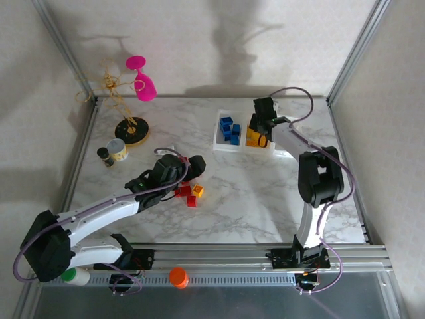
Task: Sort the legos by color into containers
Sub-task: Place the lego in the container, then pick up the lego from the center of the table.
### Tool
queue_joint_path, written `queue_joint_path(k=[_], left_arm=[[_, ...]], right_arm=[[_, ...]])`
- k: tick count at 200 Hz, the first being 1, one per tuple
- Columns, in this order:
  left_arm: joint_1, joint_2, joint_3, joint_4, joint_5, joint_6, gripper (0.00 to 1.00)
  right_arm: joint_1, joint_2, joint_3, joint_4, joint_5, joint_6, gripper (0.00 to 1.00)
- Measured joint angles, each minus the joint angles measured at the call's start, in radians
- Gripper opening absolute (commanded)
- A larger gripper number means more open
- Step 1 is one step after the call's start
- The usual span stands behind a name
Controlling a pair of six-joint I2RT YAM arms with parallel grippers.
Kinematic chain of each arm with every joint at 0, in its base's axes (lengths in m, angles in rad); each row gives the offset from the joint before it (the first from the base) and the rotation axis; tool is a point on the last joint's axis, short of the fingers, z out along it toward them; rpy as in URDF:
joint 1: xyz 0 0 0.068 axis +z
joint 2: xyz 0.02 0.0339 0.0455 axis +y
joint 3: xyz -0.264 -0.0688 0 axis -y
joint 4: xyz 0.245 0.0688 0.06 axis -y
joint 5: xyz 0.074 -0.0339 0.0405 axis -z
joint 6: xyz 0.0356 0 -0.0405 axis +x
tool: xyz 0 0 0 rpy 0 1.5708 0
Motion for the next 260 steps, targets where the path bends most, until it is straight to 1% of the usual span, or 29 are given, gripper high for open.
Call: queue_joint_path(k=[22, 32, 43, 73, 100, 122, 142, 179, 225, 260], left_arm=[[0.0, 0.018, 0.007, 0.003, 0.004, 0.008, 1.0], [0.0, 0.023, 0.012, 0.003, 0.007, 0.013, 1.0], [0.0, 0.025, 0.015, 0.005, 0.008, 0.017, 1.0], [0.0, 0.025, 0.018, 0.006, 0.008, 0.022, 1.0], [0.005, 0.018, 0.019, 0.003, 0.007, 0.026, 1.0], [0.008, -0.008, 0.019, -0.002, 0.006, 0.029, 1.0], [0.011, -0.05, 0.019, -0.01, 0.004, 0.029, 1.0], [0.016, -0.157, 0.0, -0.043, -0.021, 0.027, 1.0], [0.021, -0.302, -0.083, -0.145, -0.071, 0.006, 1.0], [0.026, -0.41, -0.129, -0.234, -0.104, -0.017, 1.0]], right_arm=[[-0.006, 0.055, 0.044, -0.001, 0.0, -0.022, 0.53], [-0.009, 0.064, 0.053, -0.001, 0.002, -0.03, 0.58], [-0.013, 0.064, 0.055, -0.001, 0.002, -0.033, 0.61], [-0.018, 0.057, 0.055, 0.002, -0.005, -0.051, 0.65], [-0.014, 0.008, 0.046, 0.0, -0.02, -0.054, 0.67], [0.011, -0.088, -0.009, 0.002, -0.035, -0.053, 0.69], [0.067, -0.181, -0.075, 0.004, -0.049, -0.05, 0.71], [0.231, -0.29, -0.222, 0.006, -0.083, -0.005, 0.74], [0.446, -0.307, -0.367, 0.0, -0.118, 0.086, 0.8], [0.574, -0.308, -0.402, 0.002, -0.143, 0.144, 0.83]])
